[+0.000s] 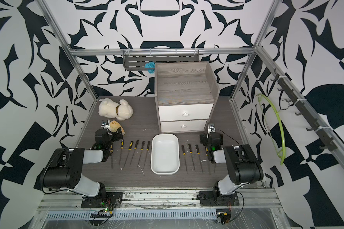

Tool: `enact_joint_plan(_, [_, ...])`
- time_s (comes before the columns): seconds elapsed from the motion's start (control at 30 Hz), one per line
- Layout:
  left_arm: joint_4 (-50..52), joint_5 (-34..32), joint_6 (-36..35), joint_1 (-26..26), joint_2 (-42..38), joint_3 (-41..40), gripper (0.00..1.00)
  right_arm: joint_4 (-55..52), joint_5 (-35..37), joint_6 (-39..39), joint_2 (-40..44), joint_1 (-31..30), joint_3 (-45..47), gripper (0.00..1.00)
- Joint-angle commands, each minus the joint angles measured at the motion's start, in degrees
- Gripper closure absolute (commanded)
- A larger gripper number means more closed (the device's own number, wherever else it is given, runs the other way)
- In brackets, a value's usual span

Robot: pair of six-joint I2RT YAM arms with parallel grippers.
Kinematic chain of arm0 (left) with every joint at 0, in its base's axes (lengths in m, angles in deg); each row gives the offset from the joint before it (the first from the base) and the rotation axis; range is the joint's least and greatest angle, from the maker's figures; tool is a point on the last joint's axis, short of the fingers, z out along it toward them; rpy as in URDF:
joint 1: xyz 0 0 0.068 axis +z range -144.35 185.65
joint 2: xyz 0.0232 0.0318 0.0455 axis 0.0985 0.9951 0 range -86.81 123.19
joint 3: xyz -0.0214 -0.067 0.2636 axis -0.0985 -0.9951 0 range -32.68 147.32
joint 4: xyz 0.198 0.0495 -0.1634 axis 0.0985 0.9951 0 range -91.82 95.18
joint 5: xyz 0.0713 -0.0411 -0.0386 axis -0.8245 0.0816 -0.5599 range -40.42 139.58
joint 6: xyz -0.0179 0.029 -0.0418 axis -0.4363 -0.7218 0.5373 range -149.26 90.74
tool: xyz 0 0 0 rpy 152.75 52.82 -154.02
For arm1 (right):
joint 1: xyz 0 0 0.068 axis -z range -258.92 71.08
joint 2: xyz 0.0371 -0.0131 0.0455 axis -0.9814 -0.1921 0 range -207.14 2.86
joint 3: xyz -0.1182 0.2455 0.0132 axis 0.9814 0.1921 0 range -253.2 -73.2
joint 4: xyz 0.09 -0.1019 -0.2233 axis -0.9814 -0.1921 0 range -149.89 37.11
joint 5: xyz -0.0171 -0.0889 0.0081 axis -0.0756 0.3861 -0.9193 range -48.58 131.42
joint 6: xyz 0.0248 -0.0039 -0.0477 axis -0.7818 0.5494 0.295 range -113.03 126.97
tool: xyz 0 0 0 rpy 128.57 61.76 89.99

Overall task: Take the file tool out of the storage box
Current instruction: Reset both arms

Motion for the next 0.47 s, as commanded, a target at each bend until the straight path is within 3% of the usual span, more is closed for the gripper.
enact_joint_plan(0.0, [-2.13, 1.25, -0.77, -0.13, 0.48, -0.75, 0.01, 2.39, -3.99, -1.48, 1.05, 0.14, -1.36, 0.01])
enact_joint_plan(0.43, [-2.35, 1.34, -0.83, -0.13, 0.37, -1.01, 0.01, 2.69, -4.16, -1.48, 1.2, 0.49, -1.17, 0.01])
